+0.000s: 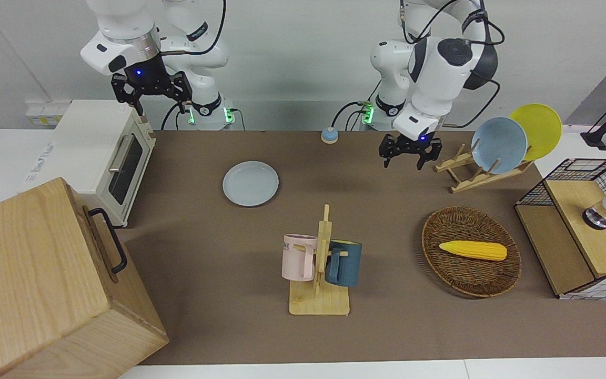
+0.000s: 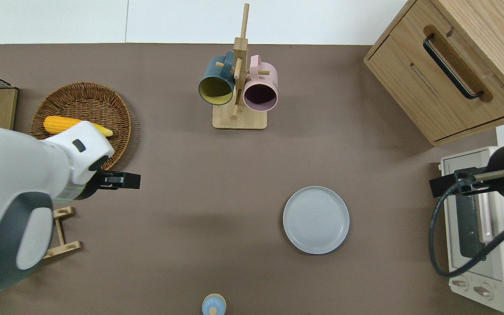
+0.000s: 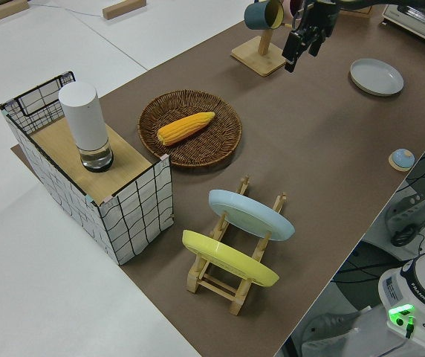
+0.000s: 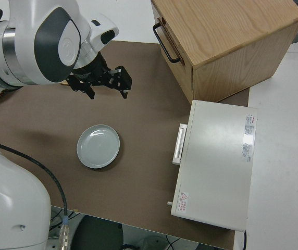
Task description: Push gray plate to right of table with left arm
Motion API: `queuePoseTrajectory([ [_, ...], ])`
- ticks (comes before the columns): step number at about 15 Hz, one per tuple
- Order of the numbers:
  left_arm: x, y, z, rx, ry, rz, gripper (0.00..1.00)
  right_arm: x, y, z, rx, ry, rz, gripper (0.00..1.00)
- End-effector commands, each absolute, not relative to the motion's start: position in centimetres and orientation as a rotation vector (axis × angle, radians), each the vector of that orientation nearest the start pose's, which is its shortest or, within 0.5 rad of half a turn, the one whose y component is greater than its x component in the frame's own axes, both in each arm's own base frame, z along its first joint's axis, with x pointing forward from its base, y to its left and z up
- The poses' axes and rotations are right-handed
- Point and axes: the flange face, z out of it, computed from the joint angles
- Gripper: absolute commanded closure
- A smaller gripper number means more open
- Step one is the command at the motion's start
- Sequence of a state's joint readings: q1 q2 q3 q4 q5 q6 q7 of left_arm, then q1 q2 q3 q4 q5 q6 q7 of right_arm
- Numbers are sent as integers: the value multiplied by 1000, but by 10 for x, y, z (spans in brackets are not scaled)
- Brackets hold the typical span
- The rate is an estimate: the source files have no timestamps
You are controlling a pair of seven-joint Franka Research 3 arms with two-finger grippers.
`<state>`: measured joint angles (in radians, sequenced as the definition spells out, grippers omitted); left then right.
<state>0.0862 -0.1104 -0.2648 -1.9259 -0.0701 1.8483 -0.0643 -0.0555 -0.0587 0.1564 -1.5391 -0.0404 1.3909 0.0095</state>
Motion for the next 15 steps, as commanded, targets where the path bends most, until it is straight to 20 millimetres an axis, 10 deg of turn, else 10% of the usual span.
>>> queuePoseTrajectory([
  [1, 521, -89, 576, -3162, 137, 4, 5, 511, 50, 658, -3188, -147, 142, 5],
  [6, 510, -75, 630, -3164, 95, -31, 5, 511, 50, 658, -3188, -147, 142, 5],
  [15, 511, -77, 633, -3165, 91, -50, 5, 511, 50, 658, -3188, -147, 142, 5],
])
